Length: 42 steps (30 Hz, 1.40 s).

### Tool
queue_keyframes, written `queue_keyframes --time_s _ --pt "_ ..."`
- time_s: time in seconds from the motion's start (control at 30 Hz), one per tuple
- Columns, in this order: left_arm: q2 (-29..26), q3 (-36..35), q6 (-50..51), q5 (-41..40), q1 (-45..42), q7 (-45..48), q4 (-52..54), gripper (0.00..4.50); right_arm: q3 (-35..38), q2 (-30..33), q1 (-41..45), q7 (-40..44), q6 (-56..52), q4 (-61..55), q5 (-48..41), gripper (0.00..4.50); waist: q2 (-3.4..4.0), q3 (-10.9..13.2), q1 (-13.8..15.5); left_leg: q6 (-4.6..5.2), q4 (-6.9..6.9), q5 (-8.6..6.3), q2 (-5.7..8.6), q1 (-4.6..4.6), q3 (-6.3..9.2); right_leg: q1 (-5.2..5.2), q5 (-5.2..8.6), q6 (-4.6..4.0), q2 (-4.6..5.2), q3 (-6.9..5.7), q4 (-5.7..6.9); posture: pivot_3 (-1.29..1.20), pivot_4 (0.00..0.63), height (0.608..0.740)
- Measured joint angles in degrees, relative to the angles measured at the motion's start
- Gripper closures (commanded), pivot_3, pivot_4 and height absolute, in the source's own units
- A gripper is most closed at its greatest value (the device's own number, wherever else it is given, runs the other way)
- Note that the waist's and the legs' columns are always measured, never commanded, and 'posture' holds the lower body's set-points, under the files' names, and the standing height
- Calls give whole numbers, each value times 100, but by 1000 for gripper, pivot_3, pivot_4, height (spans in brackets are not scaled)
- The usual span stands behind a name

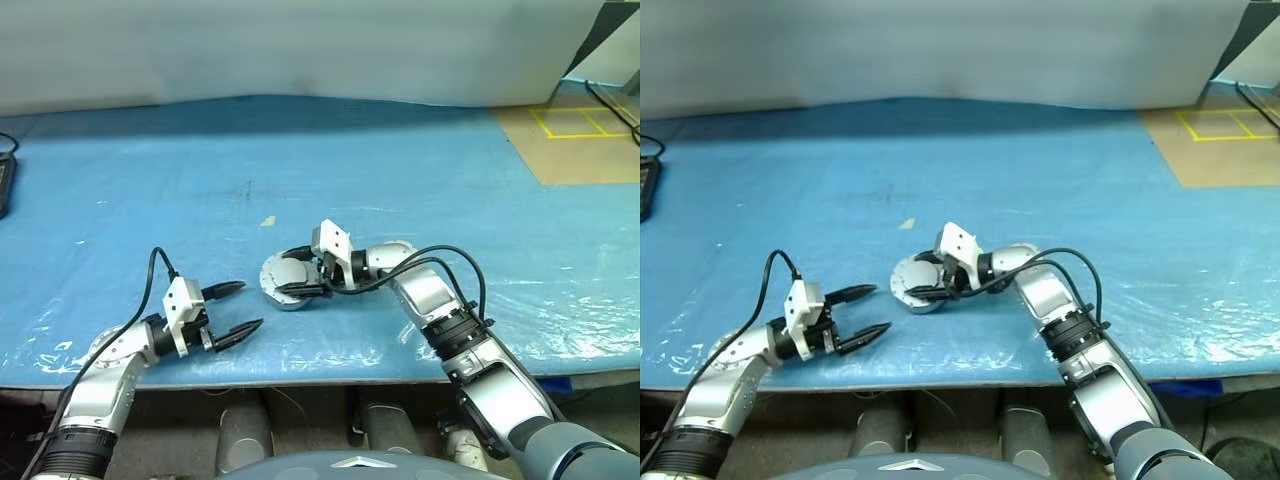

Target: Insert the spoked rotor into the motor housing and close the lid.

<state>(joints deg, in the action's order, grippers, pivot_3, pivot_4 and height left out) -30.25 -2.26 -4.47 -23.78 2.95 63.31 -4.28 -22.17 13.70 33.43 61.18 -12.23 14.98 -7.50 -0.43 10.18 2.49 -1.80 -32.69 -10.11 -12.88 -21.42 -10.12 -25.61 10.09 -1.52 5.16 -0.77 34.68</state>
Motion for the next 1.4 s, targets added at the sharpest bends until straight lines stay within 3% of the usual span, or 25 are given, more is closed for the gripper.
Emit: queue_keyframes --time_s 1.4 --pt "126 0 -46 151 -49 -272 -23 137 -306 -30 127 -430 -451 -183 516 1536 -2 -1 -1 -3 40 -3 12 80 1 47 25 42 -2 14 0 0 150 740"
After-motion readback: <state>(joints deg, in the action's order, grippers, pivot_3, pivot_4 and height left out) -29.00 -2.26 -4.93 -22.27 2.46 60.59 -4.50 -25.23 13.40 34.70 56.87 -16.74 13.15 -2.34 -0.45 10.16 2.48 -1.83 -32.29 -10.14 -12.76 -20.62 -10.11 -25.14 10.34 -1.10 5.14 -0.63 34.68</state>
